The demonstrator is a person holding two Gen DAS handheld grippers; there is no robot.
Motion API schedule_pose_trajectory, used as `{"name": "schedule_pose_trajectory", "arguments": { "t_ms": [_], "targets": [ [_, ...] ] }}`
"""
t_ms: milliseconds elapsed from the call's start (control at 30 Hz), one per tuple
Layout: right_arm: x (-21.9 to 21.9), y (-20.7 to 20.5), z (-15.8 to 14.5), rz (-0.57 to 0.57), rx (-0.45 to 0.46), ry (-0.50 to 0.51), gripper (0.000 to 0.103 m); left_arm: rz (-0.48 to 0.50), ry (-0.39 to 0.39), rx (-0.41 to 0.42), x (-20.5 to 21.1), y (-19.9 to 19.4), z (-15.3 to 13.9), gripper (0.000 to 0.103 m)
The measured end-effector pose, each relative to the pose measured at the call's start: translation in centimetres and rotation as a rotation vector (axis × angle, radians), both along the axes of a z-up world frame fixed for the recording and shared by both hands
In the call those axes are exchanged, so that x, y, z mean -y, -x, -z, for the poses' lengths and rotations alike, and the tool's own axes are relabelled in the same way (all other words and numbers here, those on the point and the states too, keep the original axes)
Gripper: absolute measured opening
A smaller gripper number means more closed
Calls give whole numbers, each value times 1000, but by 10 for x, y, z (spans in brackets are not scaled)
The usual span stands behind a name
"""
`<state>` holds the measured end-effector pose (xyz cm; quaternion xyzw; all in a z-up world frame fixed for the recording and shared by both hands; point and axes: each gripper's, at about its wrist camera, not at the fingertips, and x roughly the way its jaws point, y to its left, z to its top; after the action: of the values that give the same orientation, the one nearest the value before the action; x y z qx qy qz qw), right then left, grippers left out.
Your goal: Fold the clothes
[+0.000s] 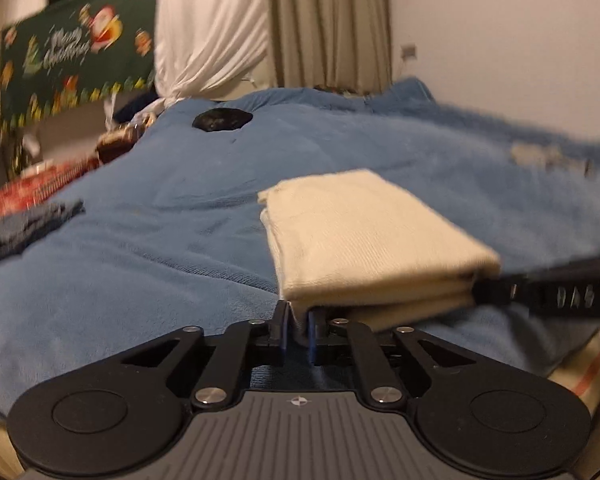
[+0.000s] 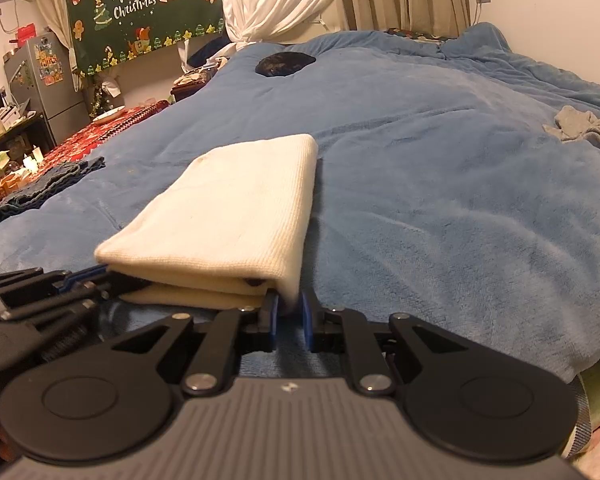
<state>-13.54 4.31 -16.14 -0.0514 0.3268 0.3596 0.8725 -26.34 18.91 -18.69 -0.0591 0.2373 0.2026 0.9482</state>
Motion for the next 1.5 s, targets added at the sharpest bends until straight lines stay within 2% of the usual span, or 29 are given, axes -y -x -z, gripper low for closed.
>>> {"name": "schedule_pose_trajectory", "arguments": {
  "t_ms": [100, 133, 167, 233, 333, 433, 533, 700, 833, 933, 1033, 1200, 1367, 1500],
  "targets": [
    [0, 1, 0, -6, 10, -4, 11, -2, 50, 14, 1, 2, -3, 7],
    [0, 2, 1, -6, 17, -3, 6, -3, 67, 17, 1, 2, -4, 7],
    [0, 3, 1, -7, 22, -3, 5, -7, 88, 13, -2, 2, -2, 7],
    [1, 5, 1, -8, 27, -10, 4, -14, 128, 14, -6, 2, 0, 7],
    [4, 7, 0, -7, 35, -13, 4, -10, 117, 16, -2, 5, -6, 7],
    [8, 6, -1, -11, 6, -10, 5, 2, 135, -7, -3, 7, -7, 7],
    [18, 7, -10, -29, -11, -28, 5, 16, 199, -6, -9, 19, -16, 7],
    [28, 9, -41, -87, 61, -68, 7, 30, 225, 90, -20, 45, -47, 7],
    [1, -6, -53, -156, 134, -57, 9, 98, 277, 152, -35, 17, -62, 7],
    [-29, -16, -47, -205, 154, -37, 9, 152, 308, 125, -41, -18, -49, 7],
    [-43, -16, -35, -244, 144, -6, 9, 150, 318, 73, -43, -28, -30, 7],
    [-29, 0, -18, -304, 113, 26, 9, 139, 325, 68, -39, -1, -13, 9],
    [-22, -3, -36, -371, 67, 14, 9, 128, 374, 93, -41, 12, -10, 9],
    [-49, -28, -62, -555, 67, 45, 9, 104, 483, 131, -51, 14, -6, 8]
  ]
}}
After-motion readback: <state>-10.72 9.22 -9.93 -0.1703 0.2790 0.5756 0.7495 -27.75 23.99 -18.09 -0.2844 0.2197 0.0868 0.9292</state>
